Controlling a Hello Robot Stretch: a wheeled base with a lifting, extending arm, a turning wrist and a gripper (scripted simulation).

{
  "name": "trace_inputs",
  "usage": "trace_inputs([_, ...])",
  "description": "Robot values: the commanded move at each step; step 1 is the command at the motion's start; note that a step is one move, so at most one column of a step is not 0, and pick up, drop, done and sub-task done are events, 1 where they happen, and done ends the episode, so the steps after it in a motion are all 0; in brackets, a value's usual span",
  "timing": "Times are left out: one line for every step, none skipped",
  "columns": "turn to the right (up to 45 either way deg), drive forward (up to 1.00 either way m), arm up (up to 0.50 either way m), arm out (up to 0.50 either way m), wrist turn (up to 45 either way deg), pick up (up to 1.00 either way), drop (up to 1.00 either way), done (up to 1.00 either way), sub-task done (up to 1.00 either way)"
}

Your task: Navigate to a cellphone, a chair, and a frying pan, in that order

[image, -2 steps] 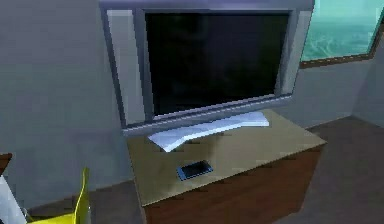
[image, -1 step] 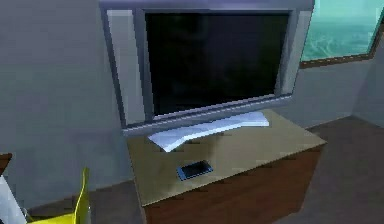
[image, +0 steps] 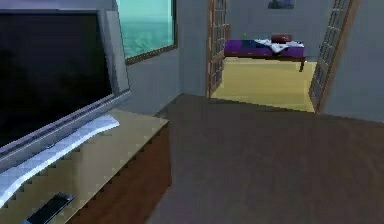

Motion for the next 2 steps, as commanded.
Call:
trace_inputs([45.0, 0.00, 0.00, 0.00, 0.0, 0.00, 0.00, 0.00, 0.00])
trace_inputs([45.0, 0.00, 0.00, 0.00, 0.0, 0.00, 0.00, 0.00, 0.00])
